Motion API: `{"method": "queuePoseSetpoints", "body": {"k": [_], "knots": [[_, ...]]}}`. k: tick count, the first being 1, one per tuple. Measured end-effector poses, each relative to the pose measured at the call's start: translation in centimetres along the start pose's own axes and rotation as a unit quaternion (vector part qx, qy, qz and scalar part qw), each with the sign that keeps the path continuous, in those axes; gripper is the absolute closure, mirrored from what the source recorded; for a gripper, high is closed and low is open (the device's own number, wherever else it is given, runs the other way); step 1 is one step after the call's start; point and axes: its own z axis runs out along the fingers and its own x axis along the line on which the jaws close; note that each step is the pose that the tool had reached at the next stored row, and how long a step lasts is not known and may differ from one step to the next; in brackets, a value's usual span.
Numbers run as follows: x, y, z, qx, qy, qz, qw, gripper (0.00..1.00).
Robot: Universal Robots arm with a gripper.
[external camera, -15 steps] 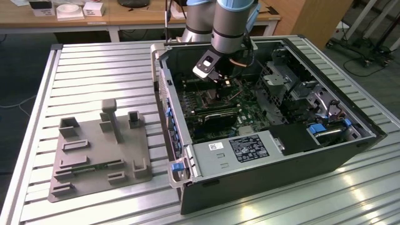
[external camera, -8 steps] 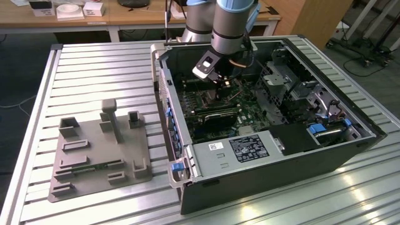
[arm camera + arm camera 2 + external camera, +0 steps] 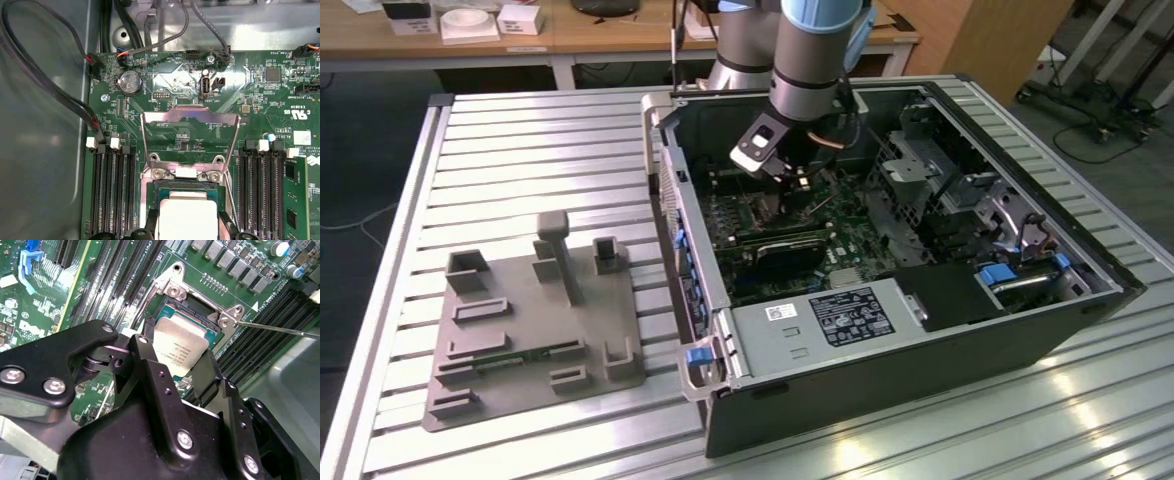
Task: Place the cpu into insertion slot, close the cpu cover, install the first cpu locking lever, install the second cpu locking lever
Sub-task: 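Place the cpu into insertion slot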
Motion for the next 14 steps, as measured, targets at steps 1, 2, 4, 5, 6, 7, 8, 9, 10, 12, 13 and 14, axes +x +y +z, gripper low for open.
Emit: {"method": "queuePoseSetpoints", "body": {"k": [1, 2, 4, 5, 6, 7, 8, 9, 10, 12, 13, 14], "knots": [[0.00, 0.00, 0.04, 0.0002, 0.0000, 0.000, 1.0000, 0.46], [-0.01, -0.01, 0.06, 0.0004, -0.0001, 0.000, 1.0000, 0.46], [-0.01, 0.00, 0.11, 0.0008, 0.0000, 0.002, 1.0000, 0.46], [0.00, 0.00, 0.14, 0.0011, 0.0000, 0.002, 1.0000, 0.46], [0.00, 0.00, 0.19, 0.0014, 0.0000, 0.003, 1.0000, 0.46], [-0.01, -0.01, 0.25, 0.0018, 0.0000, 0.003, 1.0000, 0.46], [-0.01, -0.01, 0.32, 0.0021, -0.0001, 0.003, 1.0000, 0.46], [-0.01, -0.01, 0.37, 0.0023, 0.0000, 0.003, 1.0000, 0.46], [-0.02, -0.01, 0.39, 0.0026, -0.0001, 0.003, 1.0000, 0.46], [-0.02, -0.01, 0.42, 0.0029, -0.0002, 0.003, 1.0000, 0.46], [-0.02, 0.02, 0.43, 0.0030, -0.0001, 0.003, 1.0000, 0.46], [-0.02, 0.05, 0.44, 0.0030, -0.0002, 0.004, 1.0000, 0.46]]}}
